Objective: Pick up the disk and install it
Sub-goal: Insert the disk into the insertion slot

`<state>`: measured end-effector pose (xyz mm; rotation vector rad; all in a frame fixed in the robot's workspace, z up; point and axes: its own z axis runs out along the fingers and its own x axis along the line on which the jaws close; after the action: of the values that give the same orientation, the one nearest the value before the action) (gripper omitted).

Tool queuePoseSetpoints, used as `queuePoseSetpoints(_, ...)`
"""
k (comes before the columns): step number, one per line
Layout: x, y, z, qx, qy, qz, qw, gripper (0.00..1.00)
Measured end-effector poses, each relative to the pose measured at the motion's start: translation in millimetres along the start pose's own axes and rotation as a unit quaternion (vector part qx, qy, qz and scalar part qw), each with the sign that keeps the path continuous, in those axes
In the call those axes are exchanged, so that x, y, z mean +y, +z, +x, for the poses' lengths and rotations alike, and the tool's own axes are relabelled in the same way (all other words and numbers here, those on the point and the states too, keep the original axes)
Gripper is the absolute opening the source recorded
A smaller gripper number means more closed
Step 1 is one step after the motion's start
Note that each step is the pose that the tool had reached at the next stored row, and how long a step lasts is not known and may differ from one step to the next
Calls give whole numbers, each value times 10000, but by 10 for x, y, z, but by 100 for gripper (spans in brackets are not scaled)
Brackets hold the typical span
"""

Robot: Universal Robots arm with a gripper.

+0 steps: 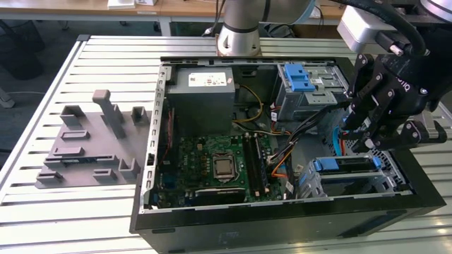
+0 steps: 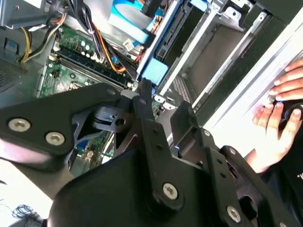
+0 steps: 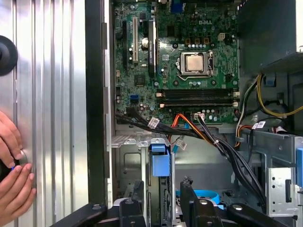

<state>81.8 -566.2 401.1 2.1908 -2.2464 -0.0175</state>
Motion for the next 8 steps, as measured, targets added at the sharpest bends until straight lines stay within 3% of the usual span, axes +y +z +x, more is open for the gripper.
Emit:
queuePoseSetpoints(3, 0, 0, 0, 0, 0, 0, 10000, 42)
queuePoseSetpoints(7, 0, 1, 0, 0, 0, 0, 10000, 24)
queuePoseSetpoints(8, 0, 1, 0, 0, 0, 0, 10000, 24)
